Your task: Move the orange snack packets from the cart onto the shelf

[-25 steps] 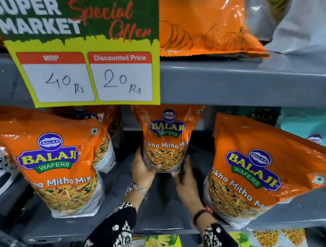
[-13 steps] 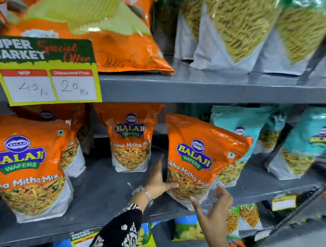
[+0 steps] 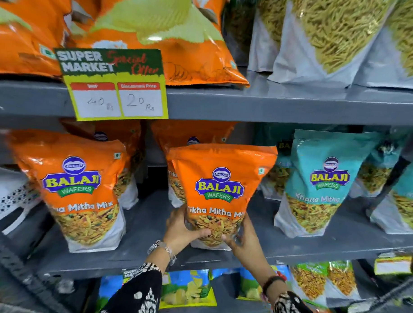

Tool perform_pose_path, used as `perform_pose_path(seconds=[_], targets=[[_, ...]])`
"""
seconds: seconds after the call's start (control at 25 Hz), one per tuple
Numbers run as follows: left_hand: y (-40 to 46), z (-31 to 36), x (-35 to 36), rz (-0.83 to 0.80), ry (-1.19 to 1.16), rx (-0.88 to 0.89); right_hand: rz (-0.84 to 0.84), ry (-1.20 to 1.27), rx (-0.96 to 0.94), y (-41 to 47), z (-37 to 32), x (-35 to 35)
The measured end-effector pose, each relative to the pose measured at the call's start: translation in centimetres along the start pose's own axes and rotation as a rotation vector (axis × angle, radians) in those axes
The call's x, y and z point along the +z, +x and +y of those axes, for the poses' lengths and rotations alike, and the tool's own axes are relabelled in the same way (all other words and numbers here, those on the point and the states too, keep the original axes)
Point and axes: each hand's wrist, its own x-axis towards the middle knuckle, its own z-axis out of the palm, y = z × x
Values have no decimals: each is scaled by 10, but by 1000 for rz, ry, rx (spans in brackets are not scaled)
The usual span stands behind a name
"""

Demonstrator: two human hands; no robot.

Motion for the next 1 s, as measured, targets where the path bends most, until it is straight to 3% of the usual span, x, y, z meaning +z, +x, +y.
perform_pose_path(seconds=[0.16, 0.32, 1.0], targets=[[-12, -22, -26, 30, -21, -5, -113, 10, -5, 10, -6, 29], [-14, -27, -26, 51, -120, -19, -121, 22, 57, 14, -1, 33], [-12, -34, -30, 39, -139, -11, -152, -32, 99, 19, 8, 44]])
